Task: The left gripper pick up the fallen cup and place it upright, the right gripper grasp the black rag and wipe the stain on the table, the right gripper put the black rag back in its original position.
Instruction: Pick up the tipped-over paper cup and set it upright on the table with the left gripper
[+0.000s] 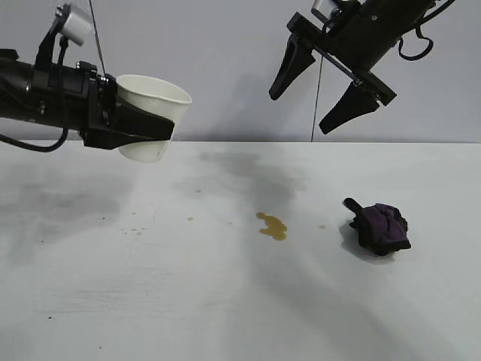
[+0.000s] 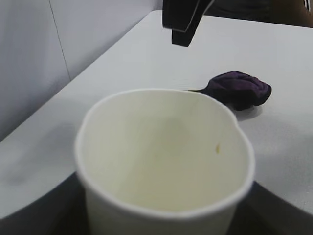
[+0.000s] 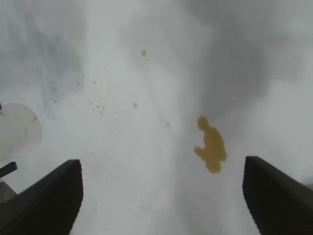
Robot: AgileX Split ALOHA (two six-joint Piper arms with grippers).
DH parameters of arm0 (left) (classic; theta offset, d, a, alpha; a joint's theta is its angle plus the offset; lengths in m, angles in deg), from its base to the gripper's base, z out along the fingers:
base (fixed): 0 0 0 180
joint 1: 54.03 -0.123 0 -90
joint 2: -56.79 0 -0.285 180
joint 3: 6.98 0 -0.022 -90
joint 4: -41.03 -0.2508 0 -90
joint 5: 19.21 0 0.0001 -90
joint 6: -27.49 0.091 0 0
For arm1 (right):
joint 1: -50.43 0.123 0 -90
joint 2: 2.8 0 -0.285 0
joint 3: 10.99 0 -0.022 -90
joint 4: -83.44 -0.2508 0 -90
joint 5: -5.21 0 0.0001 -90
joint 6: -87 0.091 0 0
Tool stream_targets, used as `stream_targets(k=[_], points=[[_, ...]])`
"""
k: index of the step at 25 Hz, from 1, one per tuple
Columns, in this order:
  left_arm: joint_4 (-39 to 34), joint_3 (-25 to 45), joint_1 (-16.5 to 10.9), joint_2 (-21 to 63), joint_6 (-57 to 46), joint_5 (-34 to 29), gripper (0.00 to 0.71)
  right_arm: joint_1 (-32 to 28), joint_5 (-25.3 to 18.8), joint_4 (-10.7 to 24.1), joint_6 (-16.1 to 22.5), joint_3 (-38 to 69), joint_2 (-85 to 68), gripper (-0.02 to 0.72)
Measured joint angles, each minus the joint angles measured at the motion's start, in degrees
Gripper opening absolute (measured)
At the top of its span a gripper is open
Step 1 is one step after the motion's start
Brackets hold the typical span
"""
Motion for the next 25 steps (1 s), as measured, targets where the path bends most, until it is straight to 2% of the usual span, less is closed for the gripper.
stream_targets(k=[7, 19, 25], points=[[0.3, 0.0, 0.0, -0.9, 5.1, -1.3, 0.426, 0.0, 0.0, 0.0, 0.0, 0.0, 0.0, 0.61], [0.4, 0.0, 0.0, -2.8, 10.8, 2.3, 0.426, 0.0, 0.0, 0.0, 0.0, 0.0, 0.0, 0.61], [0.5, 0.0, -1.6, -2.8, 11.7, 3.4, 0.426, 0.0, 0.0, 0.0, 0.0, 0.0, 0.0, 0.61]])
